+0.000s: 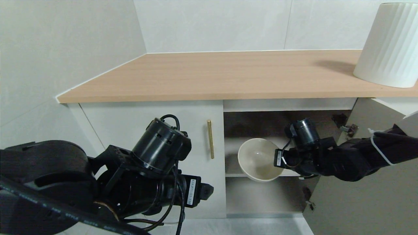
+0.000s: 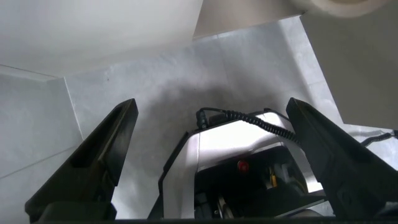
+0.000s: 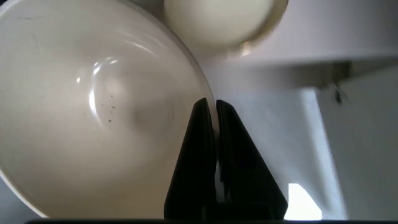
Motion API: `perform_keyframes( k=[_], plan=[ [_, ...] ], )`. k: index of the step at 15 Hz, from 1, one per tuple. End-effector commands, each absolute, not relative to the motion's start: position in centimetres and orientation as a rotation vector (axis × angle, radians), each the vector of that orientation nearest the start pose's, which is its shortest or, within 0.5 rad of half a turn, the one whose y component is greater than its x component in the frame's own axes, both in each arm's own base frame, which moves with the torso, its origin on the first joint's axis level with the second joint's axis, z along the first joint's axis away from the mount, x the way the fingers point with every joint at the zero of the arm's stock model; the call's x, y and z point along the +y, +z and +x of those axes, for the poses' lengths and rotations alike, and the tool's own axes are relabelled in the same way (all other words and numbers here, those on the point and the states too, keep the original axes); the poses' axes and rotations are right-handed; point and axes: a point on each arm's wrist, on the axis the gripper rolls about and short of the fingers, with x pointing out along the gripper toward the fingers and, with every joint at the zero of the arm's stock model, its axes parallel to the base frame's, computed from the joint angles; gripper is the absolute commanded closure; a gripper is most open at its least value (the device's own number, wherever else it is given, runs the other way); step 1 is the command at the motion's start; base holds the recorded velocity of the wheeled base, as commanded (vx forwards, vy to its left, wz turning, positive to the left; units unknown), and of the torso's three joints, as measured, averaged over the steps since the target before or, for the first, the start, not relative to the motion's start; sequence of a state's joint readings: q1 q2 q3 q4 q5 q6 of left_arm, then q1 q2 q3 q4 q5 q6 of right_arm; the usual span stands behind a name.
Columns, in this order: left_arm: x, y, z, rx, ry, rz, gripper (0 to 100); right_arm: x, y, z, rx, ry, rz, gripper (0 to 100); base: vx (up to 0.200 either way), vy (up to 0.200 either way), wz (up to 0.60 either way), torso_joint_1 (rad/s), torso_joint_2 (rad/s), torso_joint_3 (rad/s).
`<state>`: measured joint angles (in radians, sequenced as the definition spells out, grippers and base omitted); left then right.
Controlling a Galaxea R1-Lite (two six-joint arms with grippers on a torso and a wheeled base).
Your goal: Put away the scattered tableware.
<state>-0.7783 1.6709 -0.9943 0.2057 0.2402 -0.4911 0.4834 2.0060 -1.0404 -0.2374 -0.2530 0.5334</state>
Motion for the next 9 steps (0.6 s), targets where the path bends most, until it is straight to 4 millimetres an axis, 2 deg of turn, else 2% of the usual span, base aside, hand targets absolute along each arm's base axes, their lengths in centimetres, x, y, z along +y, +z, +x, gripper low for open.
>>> perform_keyframes(
  k=[1,4,9],
  plan=[
    [-19.1,17.0,20.2,0.869,-0.295,-0.022,0,15.7,8.8,33.8,0.712,-0.003,0.267,100,0.0,0.0,0.0,0.0,0.0,0.0],
    [-19.2,16.8,20.2,0.874,-0.292,-0.02,0,15.1,7.8,35.9,0.638,-0.047,0.327,100,0.0,0.0,0.0,0.0,0.0,0.0],
    [-19.2,16.8,20.3,0.874,-0.292,-0.02,0,14.4,6.2,38.7,0.614,-0.126,0.375,100,0.0,0.0,0.0,0.0,0.0,0.0]
  ],
)
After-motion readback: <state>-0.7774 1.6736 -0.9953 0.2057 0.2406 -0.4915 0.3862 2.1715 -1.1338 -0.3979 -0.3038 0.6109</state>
